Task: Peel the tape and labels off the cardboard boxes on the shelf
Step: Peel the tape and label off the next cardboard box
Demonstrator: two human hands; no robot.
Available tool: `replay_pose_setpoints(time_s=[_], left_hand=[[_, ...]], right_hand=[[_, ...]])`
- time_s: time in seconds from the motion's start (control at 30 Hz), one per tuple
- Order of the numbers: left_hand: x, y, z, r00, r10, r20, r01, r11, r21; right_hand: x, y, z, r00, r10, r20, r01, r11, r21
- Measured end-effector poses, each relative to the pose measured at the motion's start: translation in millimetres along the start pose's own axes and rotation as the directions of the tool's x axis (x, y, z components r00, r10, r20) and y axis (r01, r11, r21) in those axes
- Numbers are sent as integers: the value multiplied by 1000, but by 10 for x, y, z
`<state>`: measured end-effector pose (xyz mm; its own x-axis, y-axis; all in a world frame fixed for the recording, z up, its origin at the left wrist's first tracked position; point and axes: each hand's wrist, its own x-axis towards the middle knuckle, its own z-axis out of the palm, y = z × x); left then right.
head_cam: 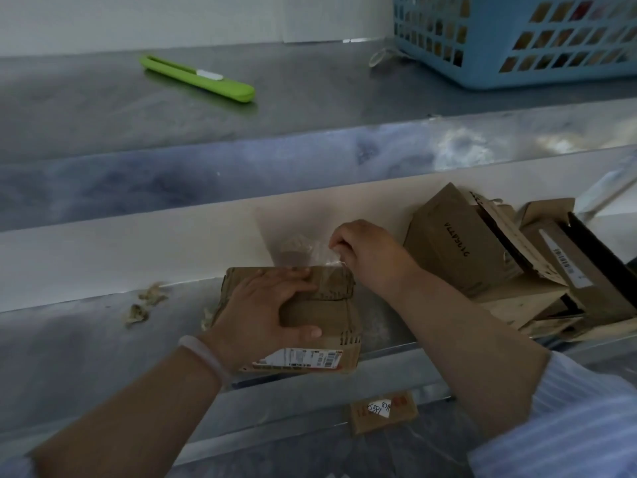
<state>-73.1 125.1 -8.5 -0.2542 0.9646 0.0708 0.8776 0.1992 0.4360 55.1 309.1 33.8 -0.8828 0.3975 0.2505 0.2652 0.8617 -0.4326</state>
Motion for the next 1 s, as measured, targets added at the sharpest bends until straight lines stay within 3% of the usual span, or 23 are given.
replay_pose_setpoints(time_s=[0.1, 0.17, 0.27, 0.37, 0.43, 0.5, 0.6, 0.67, 0.77, 1.0], left_hand=[[12, 18, -21, 999, -44, -29, 44, 999, -27], [41, 127, -59, 992, -103, -73, 102, 995, -9], [183, 374, -129, 968, -171, -183, 193, 975, 113], [402, 497, -179, 962, -245, -125, 253, 966, 59], [512, 486, -159, 943, -332, -35, 329, 942, -64], [552, 492, -99, 941, -338, -6, 336, 936, -104], [534, 495, -58, 934, -350, -64, 333, 923, -195], [529, 478, -58, 919, -373, -125, 336, 910, -242], [552, 458, -51, 917, -380, -122, 345, 908, -235], [633, 494, -192, 951, -257, 173, 309, 838, -450]], right_hand=[[-3, 20, -37, 999, 43, -26, -41, 996, 76], [-78, 53, -61, 989, 150, -16, -141, 959, 245], [-224, 94, -27, 963, 262, 67, -256, 803, 538], [-348, 90, -3, 924, 382, 13, -266, 619, 739], [-451, 87, 37, 862, 508, 10, -337, 558, 759], [-564, 100, 150, 810, 574, 121, -466, 504, 728], [-681, 87, 331, 772, 567, 287, -566, 407, 717], [-702, 54, 384, 772, 558, 305, -555, 359, 750], [-693, 19, 391, 764, 583, 276, -553, 371, 746], [-711, -6, 403, 783, 575, 239, -539, 434, 722]])
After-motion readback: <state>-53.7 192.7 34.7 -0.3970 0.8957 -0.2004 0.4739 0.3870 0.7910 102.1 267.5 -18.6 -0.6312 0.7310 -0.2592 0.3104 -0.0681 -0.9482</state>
